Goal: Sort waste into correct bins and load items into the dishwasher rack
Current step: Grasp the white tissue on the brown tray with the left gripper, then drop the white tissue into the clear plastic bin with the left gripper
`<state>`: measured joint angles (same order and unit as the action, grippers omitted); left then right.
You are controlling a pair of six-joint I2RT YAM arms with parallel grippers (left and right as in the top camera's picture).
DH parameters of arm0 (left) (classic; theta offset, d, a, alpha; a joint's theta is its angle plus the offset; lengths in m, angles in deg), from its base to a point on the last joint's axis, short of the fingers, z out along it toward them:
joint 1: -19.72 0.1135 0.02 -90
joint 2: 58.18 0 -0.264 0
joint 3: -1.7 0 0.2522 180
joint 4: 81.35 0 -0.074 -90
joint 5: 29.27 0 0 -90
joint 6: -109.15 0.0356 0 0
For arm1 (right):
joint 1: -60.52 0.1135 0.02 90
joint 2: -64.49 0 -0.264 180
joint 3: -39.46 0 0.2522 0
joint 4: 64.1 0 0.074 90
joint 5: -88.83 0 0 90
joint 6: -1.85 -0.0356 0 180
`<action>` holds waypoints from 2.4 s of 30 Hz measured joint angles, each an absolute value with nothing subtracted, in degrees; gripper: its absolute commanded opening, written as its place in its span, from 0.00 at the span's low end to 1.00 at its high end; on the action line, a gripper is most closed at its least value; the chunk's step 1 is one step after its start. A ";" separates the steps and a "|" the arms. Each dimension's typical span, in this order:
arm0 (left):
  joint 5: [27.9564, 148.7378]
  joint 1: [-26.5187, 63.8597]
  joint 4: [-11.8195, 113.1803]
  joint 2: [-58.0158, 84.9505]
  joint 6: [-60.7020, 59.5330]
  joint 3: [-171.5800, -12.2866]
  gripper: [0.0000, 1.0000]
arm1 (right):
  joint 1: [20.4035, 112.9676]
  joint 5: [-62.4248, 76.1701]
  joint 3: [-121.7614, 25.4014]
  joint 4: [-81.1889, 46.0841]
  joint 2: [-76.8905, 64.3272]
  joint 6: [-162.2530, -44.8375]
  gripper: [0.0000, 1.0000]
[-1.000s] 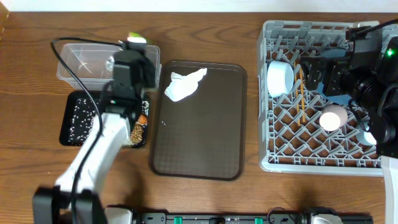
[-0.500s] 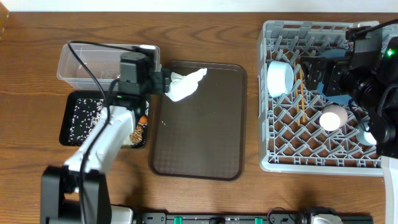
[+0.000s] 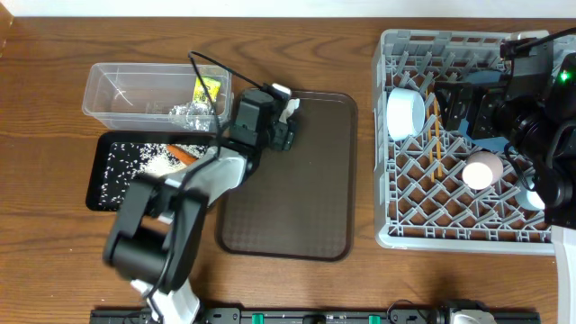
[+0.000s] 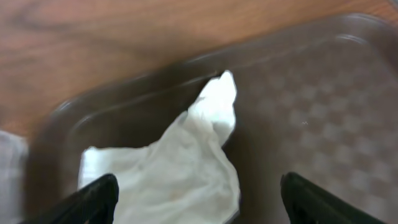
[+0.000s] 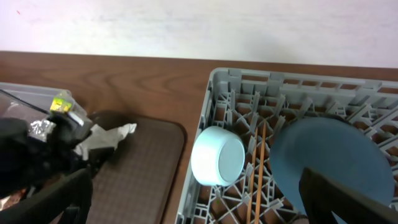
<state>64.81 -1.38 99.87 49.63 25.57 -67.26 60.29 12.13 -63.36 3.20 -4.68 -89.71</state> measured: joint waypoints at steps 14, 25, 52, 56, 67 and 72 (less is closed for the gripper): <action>65.05 -1.41 97.01 52.30 26.51 -67.23 0.22 | 60.29 12.15 -63.36 3.24 -4.68 -89.71 0.99; 62.82 -0.51 88.07 26.29 22.90 -67.10 0.12 | 60.29 12.15 -63.36 3.20 -4.68 -89.71 0.99; 64.59 12.58 75.19 18.61 21.20 -66.95 0.98 | 60.29 12.15 -63.38 3.22 -4.68 -90.08 0.99; 66.42 9.89 69.47 8.23 19.97 -66.99 0.98 | 60.29 12.15 -63.38 3.22 -4.68 -90.08 0.99; 60.09 6.49 66.14 -7.05 24.26 -66.99 0.98 | 60.29 12.15 -63.38 3.22 -4.68 -90.08 0.99; 58.36 6.49 65.77 -7.68 25.41 -66.99 0.98 | 60.29 12.15 -63.38 3.22 -4.68 -90.08 0.99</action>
<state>58.36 6.49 65.77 -7.68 25.41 -66.99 60.29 12.15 -63.38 3.22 -4.68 -90.08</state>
